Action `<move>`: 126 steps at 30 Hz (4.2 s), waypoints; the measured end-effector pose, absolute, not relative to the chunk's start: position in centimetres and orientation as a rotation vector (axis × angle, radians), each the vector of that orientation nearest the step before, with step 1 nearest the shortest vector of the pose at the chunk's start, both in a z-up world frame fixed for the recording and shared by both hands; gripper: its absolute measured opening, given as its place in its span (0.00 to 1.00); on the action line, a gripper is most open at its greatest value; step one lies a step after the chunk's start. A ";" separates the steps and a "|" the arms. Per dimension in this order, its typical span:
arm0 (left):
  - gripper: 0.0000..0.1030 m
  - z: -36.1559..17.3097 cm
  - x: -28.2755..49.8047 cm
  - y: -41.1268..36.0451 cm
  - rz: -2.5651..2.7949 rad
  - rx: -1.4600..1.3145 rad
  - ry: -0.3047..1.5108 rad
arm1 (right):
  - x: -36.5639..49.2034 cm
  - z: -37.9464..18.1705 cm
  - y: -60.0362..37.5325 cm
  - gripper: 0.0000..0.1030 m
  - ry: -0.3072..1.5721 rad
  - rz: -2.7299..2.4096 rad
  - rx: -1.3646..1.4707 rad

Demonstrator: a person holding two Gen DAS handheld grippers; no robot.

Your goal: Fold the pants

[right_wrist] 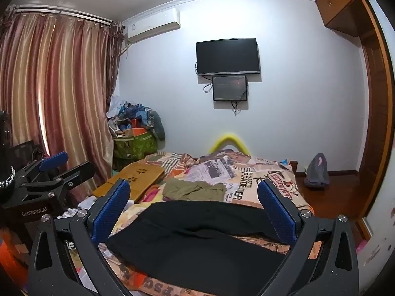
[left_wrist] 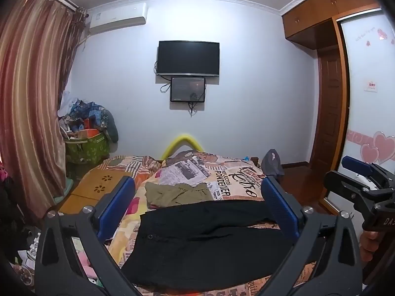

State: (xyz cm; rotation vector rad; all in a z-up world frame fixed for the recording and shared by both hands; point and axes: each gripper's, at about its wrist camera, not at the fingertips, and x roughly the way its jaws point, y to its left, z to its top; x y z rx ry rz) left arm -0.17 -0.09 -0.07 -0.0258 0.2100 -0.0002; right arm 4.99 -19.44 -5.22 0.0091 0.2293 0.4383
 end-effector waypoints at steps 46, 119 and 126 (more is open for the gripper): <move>1.00 -0.3 0.2 0.1 -0.004 -0.006 0.217 | 5.1 -5.1 -19.1 1.00 0.213 0.436 0.015; 1.00 -16.8 30.6 14.9 0.126 -0.020 0.713 | 27.9 -17.2 -21.3 1.00 0.640 0.422 -0.115; 0.92 -22.3 36.0 18.2 0.160 -0.012 0.834 | 32.6 -18.6 -20.4 0.99 0.654 0.465 -0.186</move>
